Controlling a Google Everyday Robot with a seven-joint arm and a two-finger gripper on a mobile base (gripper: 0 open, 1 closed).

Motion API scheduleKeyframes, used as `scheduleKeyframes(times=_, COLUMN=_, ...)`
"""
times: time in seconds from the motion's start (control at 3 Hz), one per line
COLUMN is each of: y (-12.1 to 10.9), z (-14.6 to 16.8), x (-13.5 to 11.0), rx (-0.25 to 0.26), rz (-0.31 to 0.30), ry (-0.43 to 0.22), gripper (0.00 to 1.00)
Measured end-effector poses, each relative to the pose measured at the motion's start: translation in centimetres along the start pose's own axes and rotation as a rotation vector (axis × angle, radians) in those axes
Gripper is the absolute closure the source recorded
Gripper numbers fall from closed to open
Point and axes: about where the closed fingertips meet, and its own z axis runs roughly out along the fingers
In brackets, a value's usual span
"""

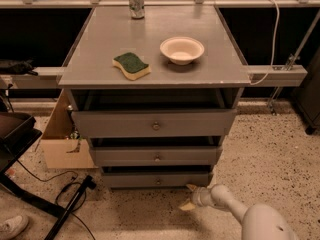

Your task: Close bottom drawer

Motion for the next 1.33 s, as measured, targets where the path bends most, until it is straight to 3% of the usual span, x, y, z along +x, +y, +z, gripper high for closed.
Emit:
scheduleKeyframes(times=0.67, y=0.8, z=-1.4, x=-0.3, rx=0.001, rz=-0.012, ry=0.014, gripper=0.71)
scheduleKeyframes(times=1.0, y=-2.7, z=-9.5, x=2.0, rx=0.133, rz=-0.024, ry=0.108, gripper=0.94)
scheduleKeyframes(times=1.33, y=-7.1, z=-20.6, x=3.8, rx=0.319, rz=-0.006, ry=0.199, gripper=1.00)
